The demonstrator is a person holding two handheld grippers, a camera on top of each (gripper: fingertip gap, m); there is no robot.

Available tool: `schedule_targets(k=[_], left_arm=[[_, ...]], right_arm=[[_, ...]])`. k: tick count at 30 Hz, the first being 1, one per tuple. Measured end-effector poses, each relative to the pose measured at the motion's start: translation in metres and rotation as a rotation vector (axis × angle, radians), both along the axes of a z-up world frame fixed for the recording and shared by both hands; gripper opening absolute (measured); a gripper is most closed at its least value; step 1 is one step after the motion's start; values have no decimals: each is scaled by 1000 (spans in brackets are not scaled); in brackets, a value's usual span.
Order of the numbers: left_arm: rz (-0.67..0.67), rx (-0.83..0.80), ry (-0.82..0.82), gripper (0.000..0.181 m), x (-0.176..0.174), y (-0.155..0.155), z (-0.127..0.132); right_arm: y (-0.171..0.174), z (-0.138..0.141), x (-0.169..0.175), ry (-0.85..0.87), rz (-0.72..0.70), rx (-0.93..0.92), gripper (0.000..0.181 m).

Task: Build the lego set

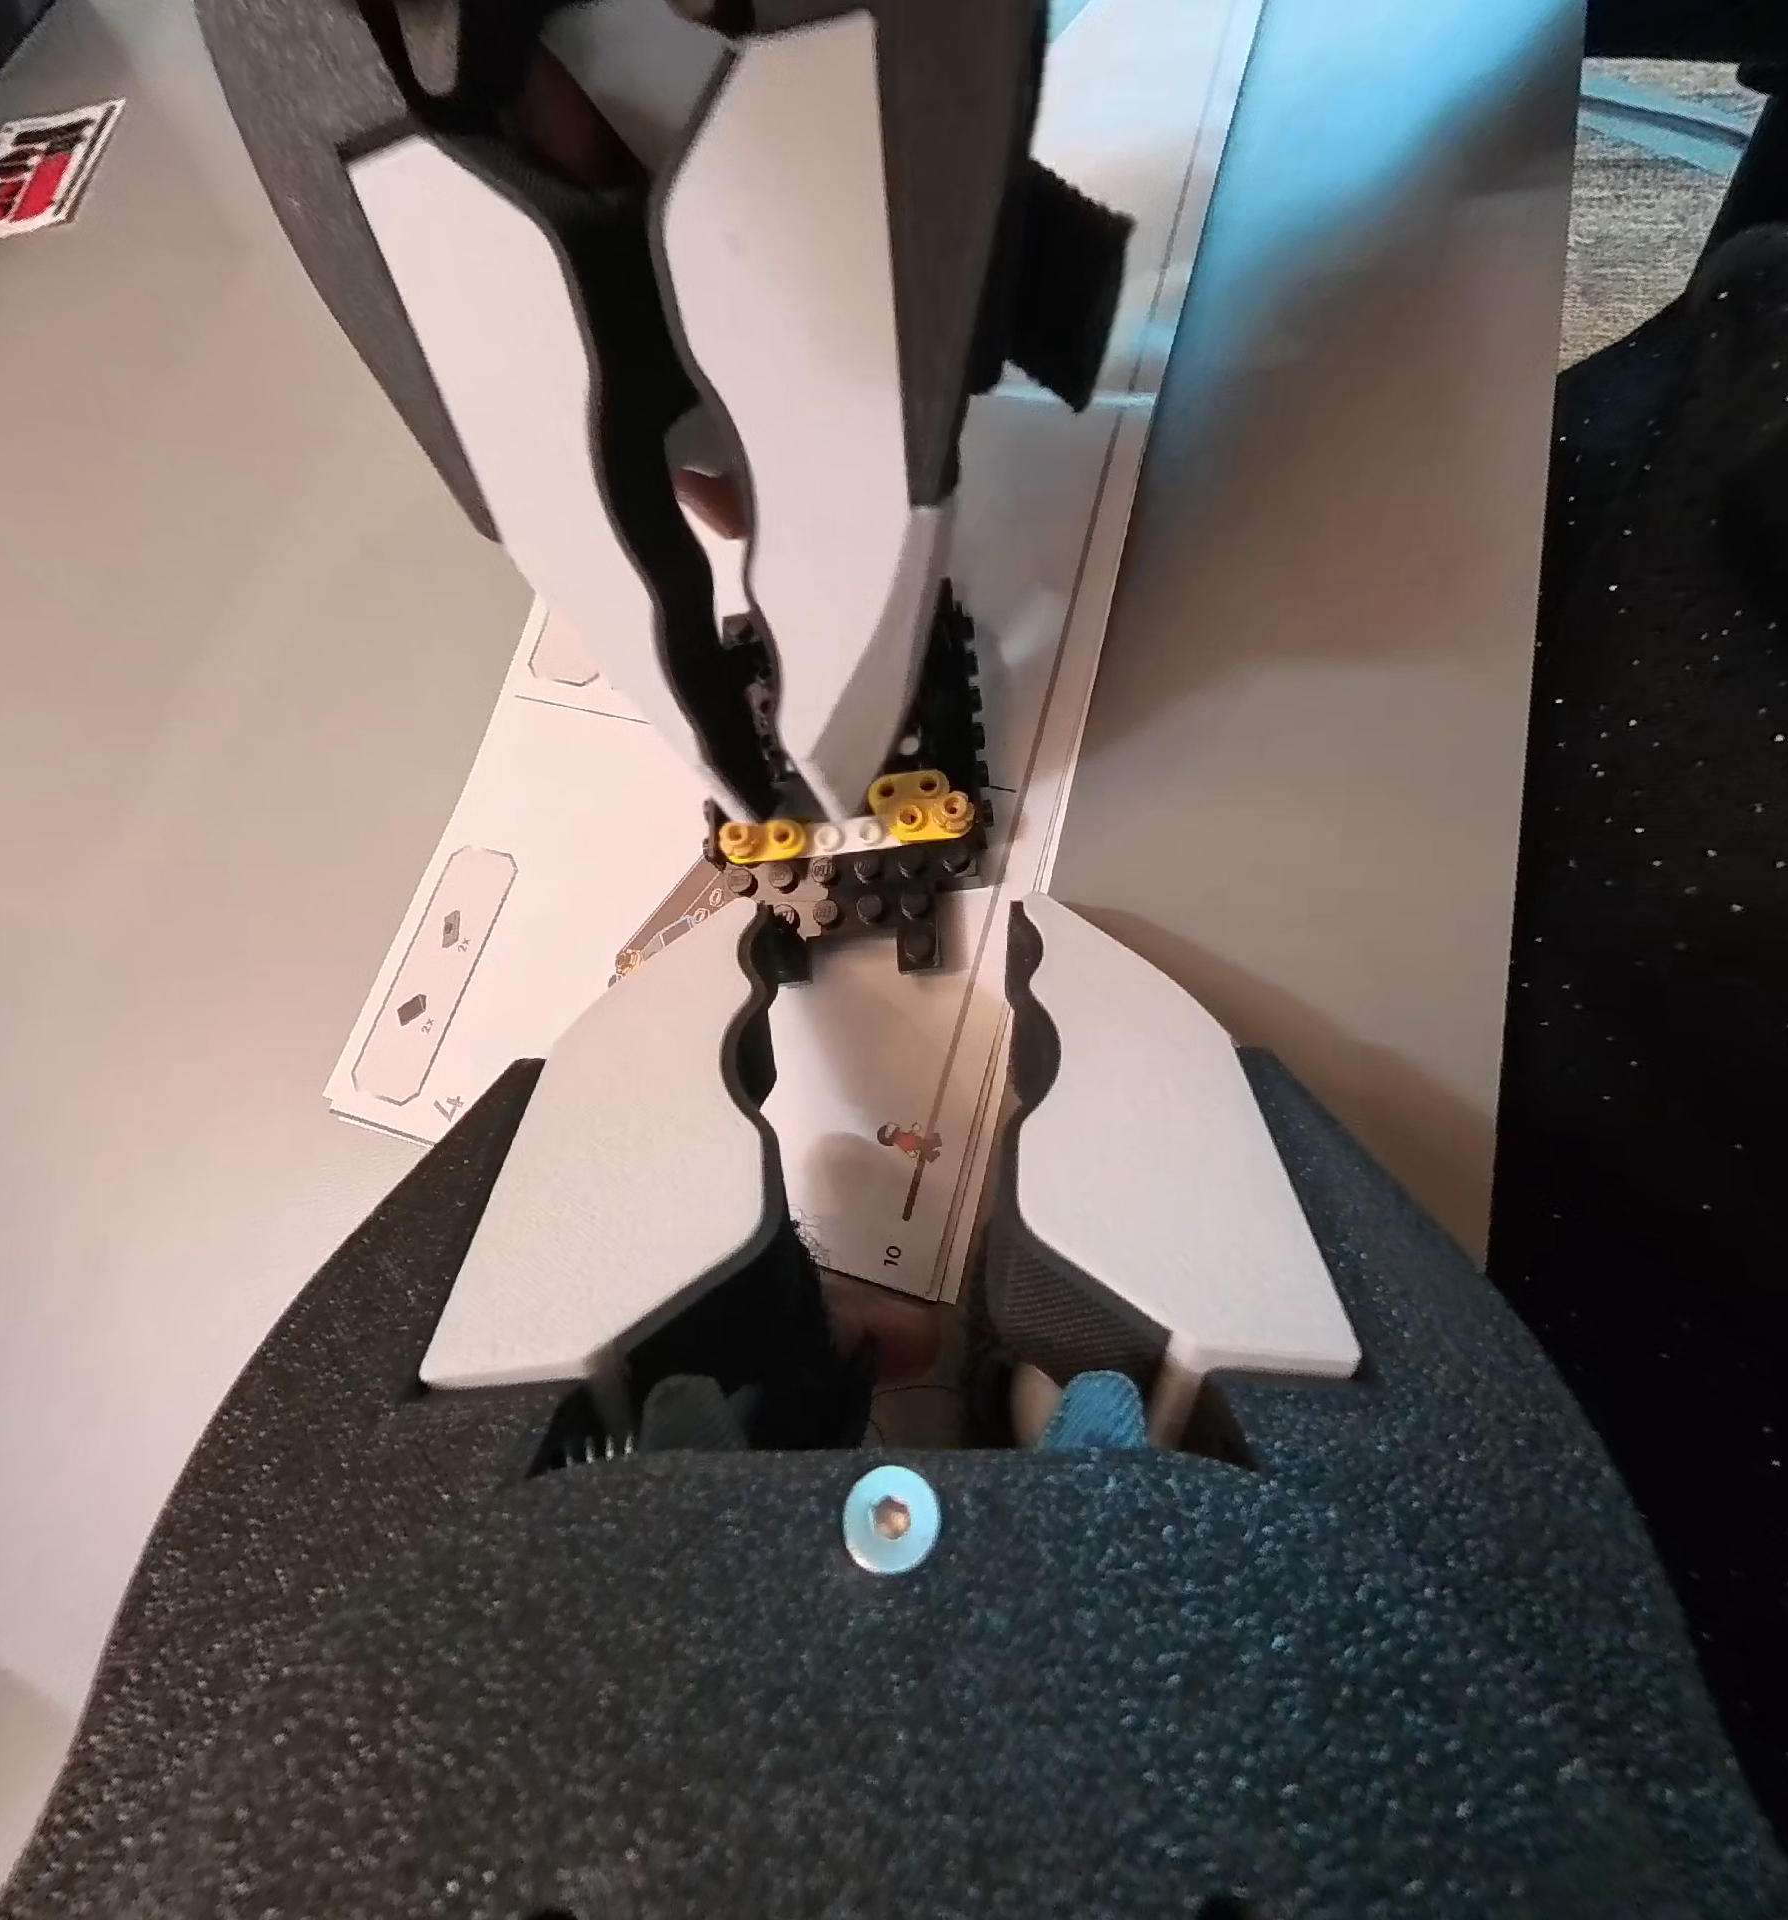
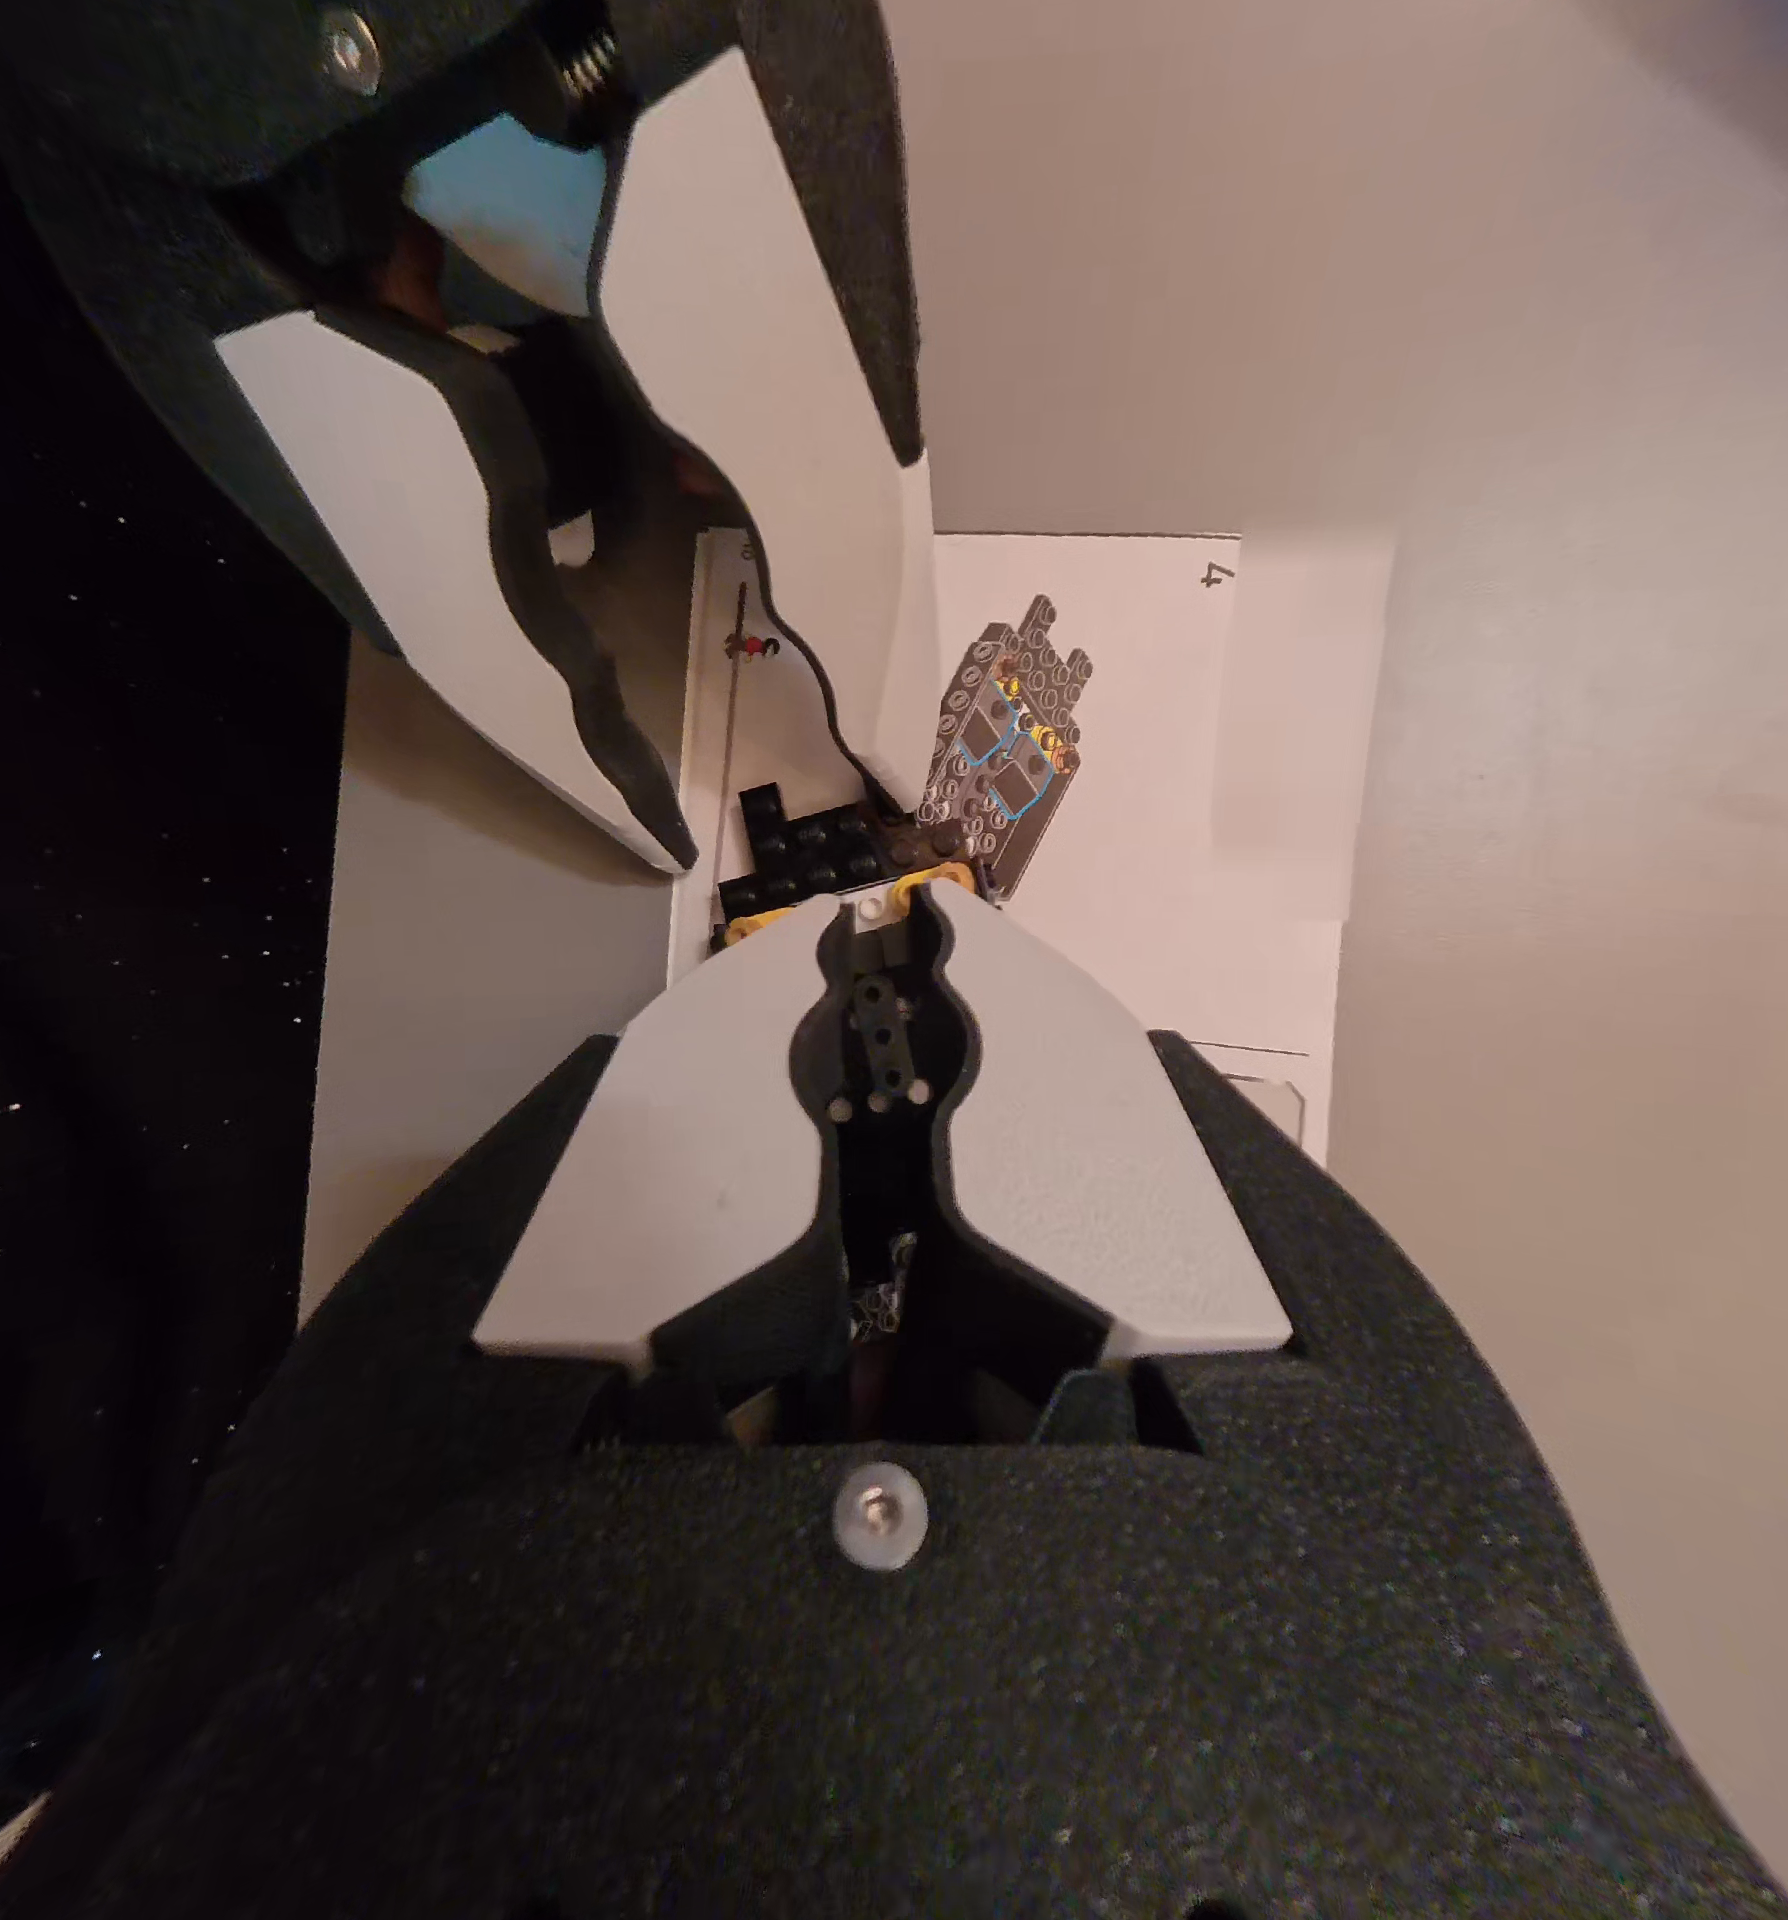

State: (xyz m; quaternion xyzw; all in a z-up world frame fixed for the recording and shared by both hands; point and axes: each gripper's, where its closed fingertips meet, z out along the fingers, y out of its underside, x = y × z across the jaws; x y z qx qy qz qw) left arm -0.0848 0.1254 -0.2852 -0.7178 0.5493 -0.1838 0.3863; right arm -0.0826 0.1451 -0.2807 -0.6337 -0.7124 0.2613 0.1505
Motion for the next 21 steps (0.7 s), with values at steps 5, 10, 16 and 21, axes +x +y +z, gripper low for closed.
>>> schedule_targets(k=[5,10,16,21], left_arm=[[-1,0,1,43,0,0,0],[-2,1,2,42,0,0,0],[6,1,1,40,0,1,0],[15,0,-2,36,-1,2,0]], right_arm=[[8,1,-4,14,-9,36,4],[11,-2,-4,-14,-5,70,4],[11,-3,-3,-40,-7,105,3],[10,-3,-3,-56,-14,163,3]])
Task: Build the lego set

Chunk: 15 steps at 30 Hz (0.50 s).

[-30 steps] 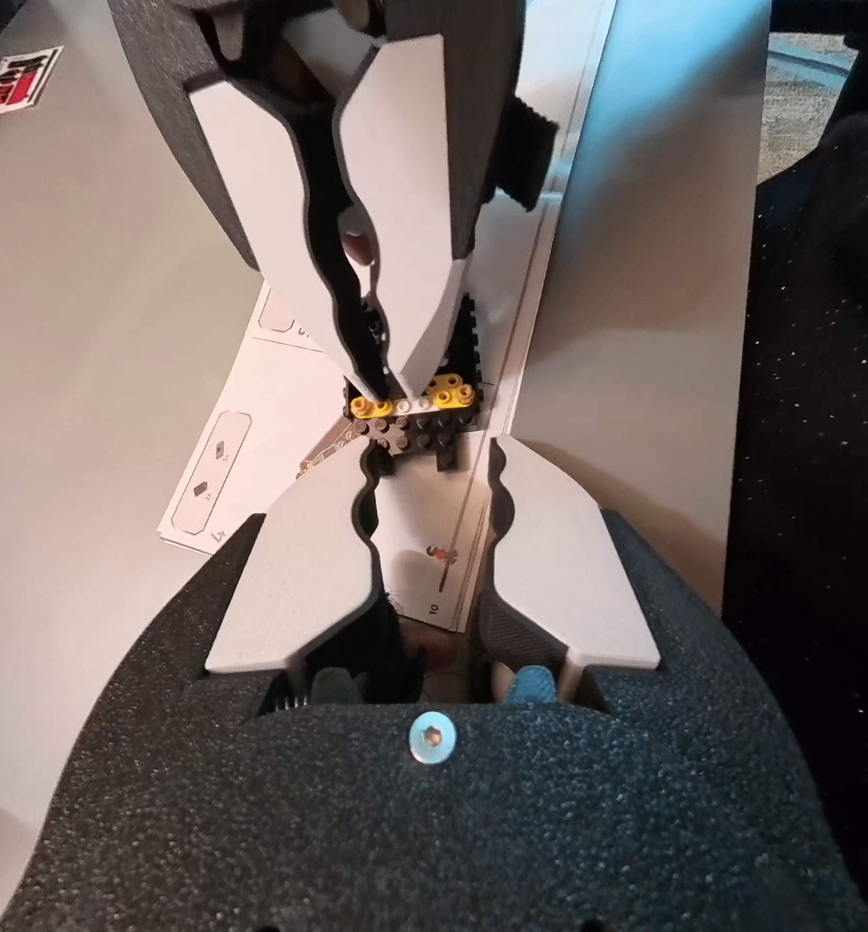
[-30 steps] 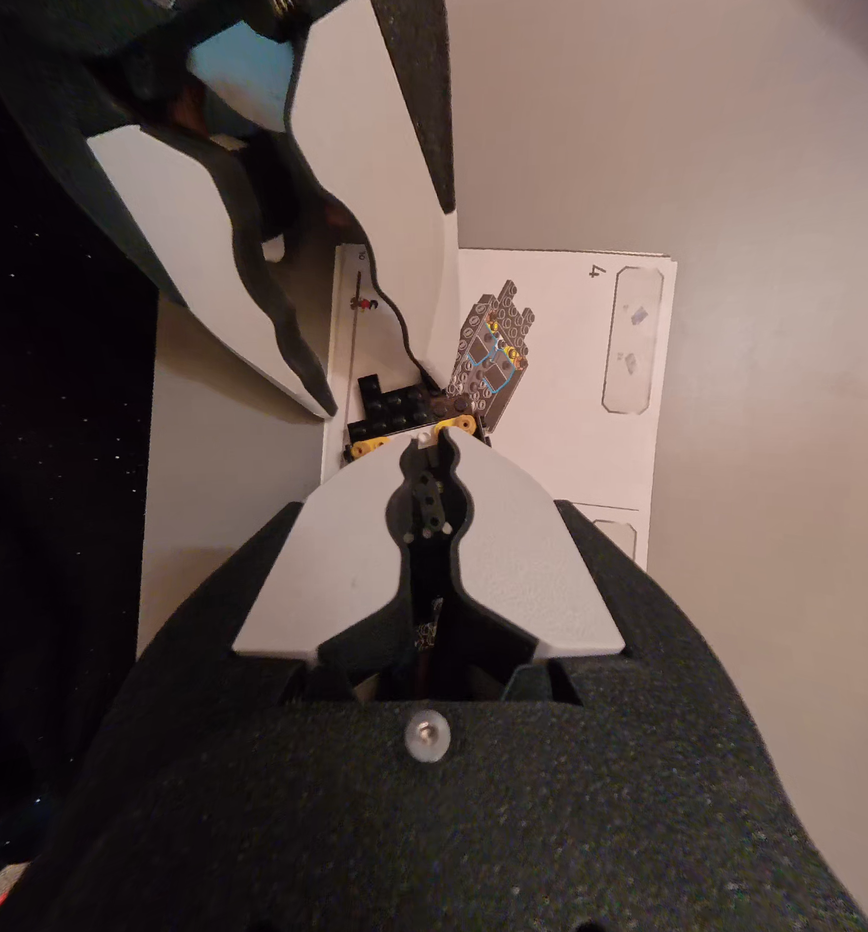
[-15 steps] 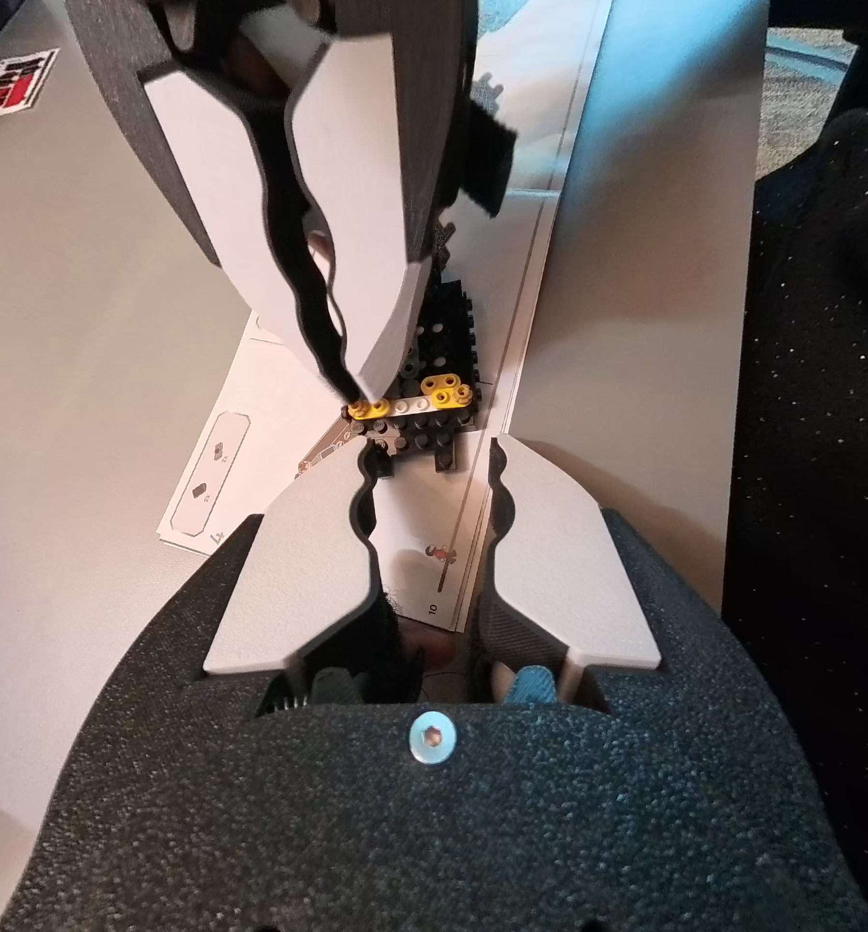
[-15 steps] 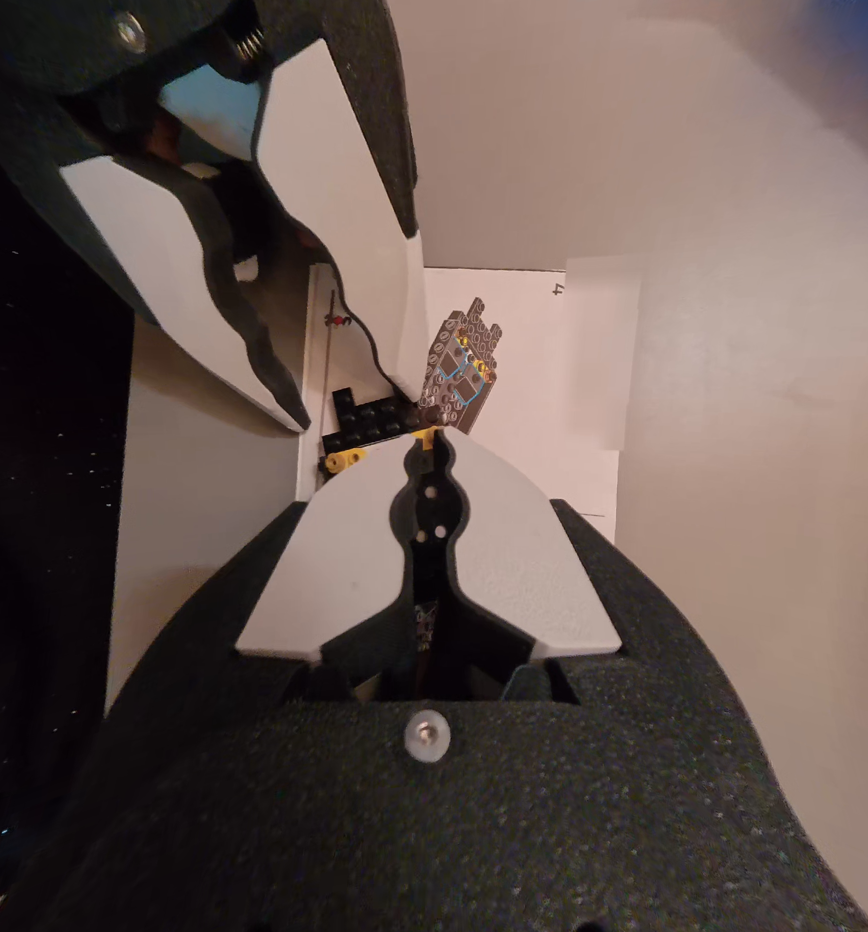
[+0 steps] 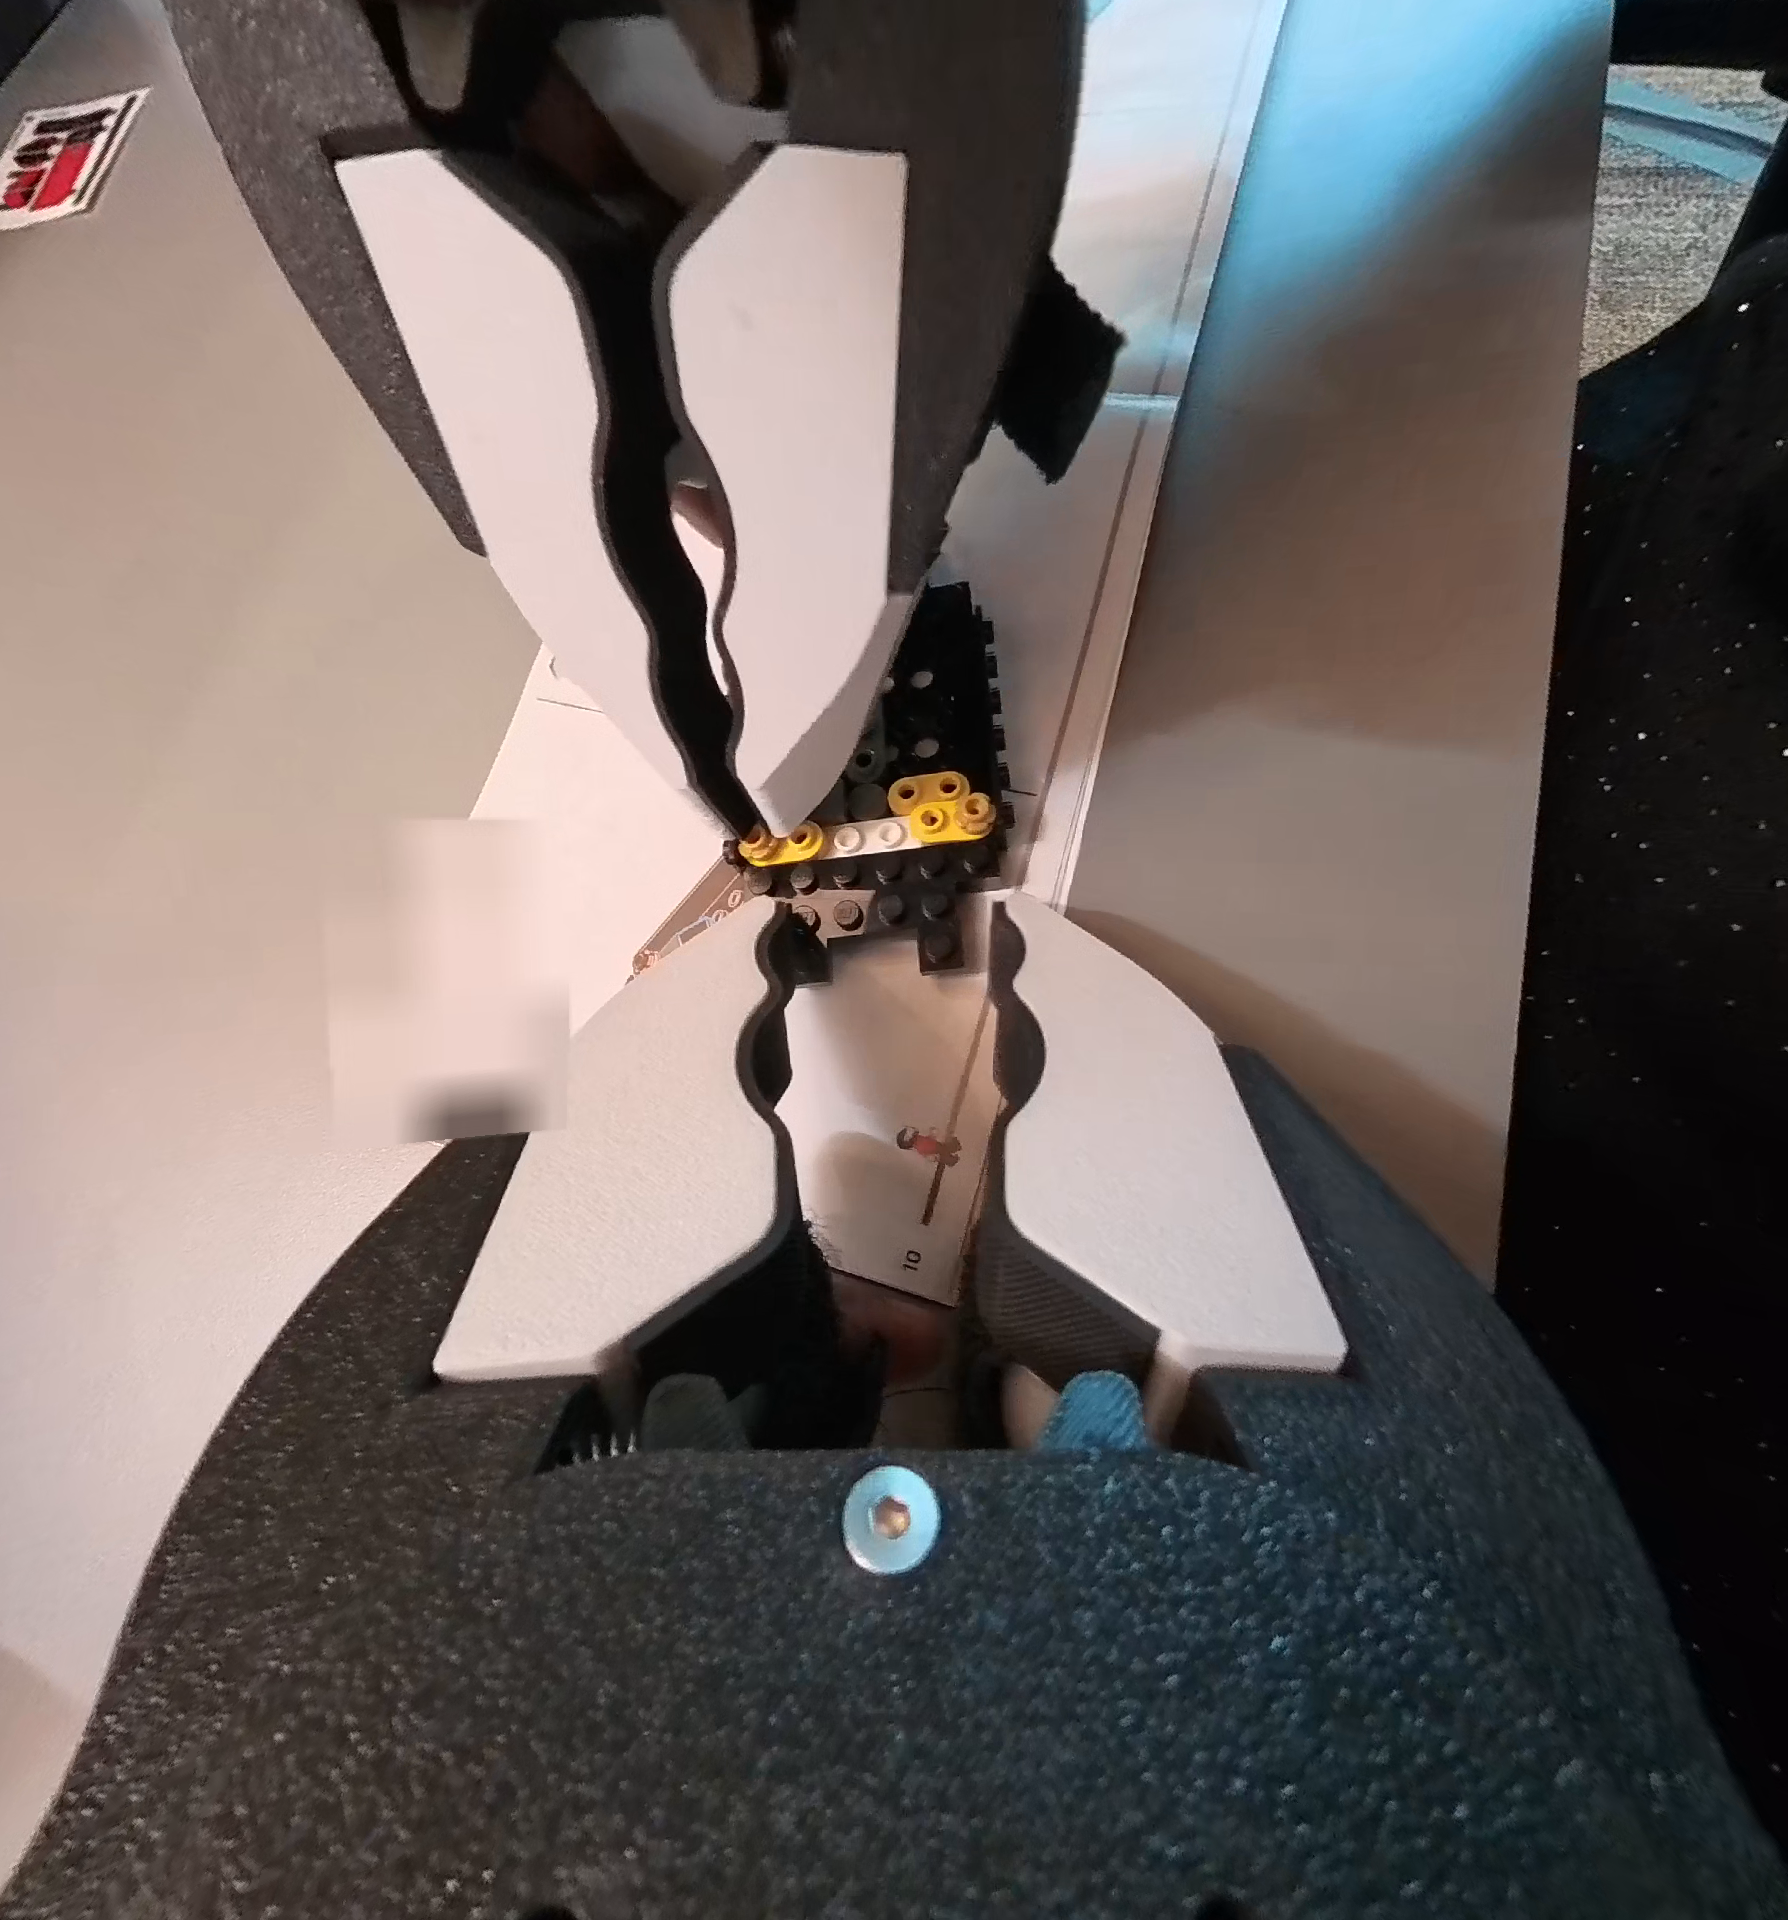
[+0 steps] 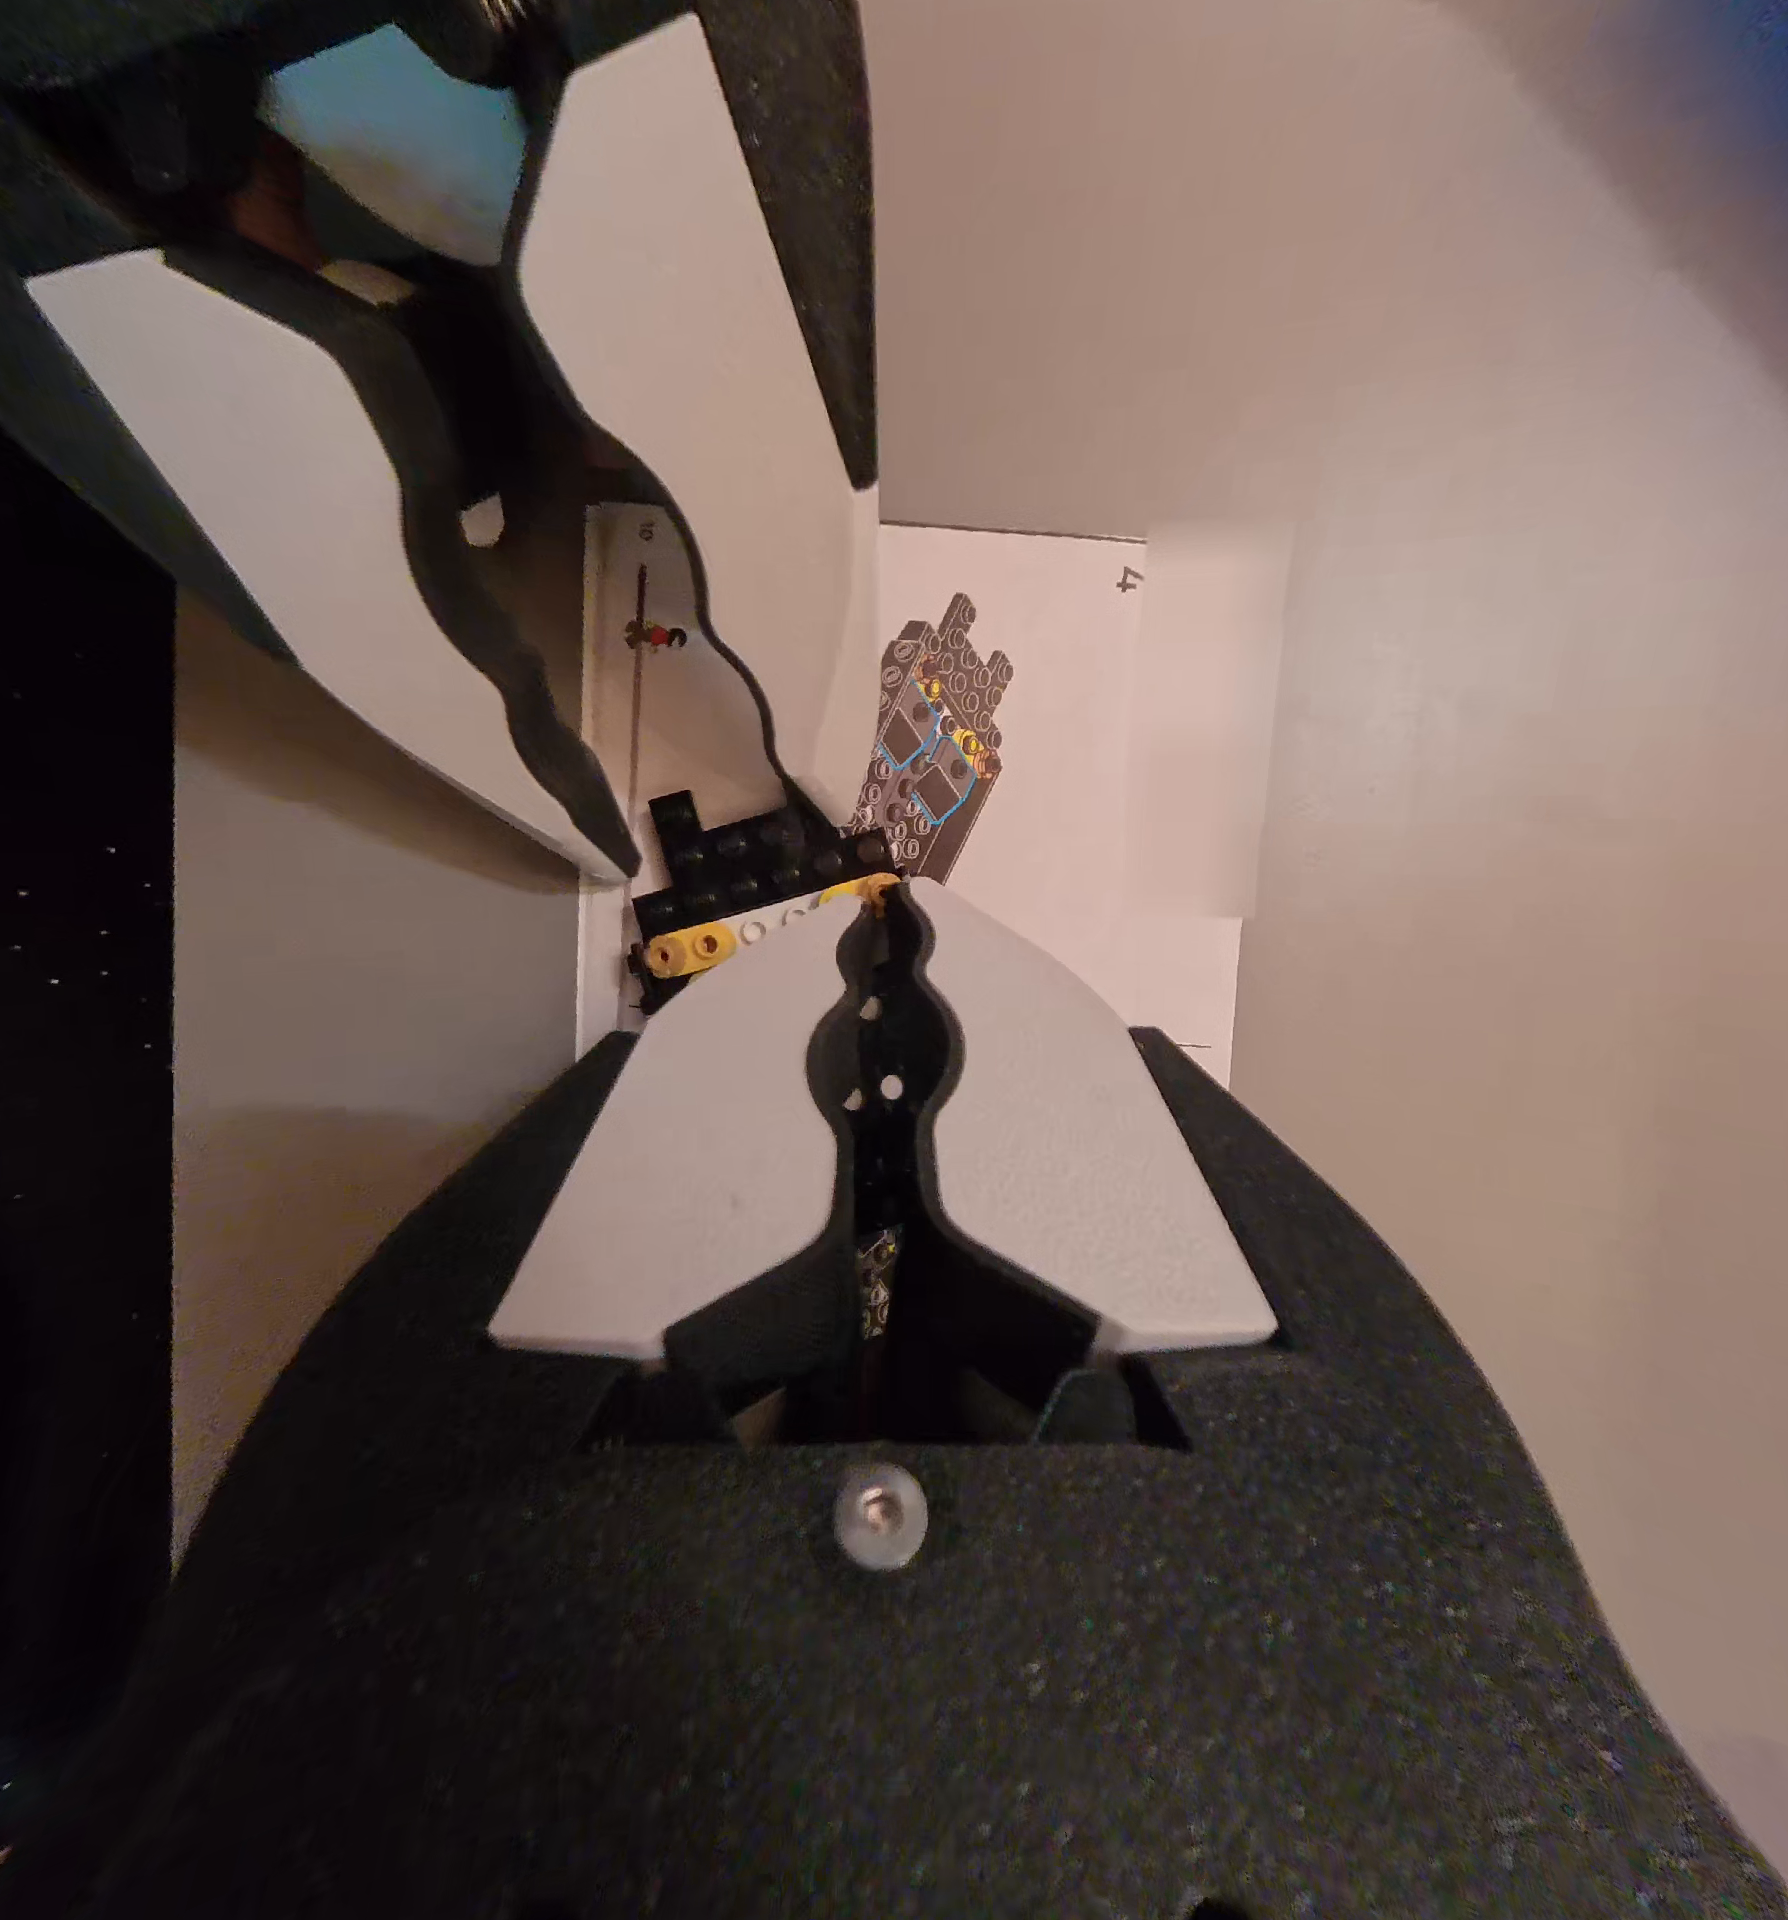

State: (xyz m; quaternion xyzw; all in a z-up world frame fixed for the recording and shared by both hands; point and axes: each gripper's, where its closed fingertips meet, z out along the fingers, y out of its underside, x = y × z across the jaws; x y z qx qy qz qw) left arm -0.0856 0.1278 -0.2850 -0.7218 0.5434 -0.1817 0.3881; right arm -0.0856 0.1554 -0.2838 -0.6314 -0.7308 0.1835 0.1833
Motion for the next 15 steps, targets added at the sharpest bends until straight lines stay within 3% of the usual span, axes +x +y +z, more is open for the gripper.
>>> schedule_targets(k=[15], left_arm=[[14,2,11,32,-1,2,-2]], right_arm=[[-2,-1,1,-78,-14,75,3]])
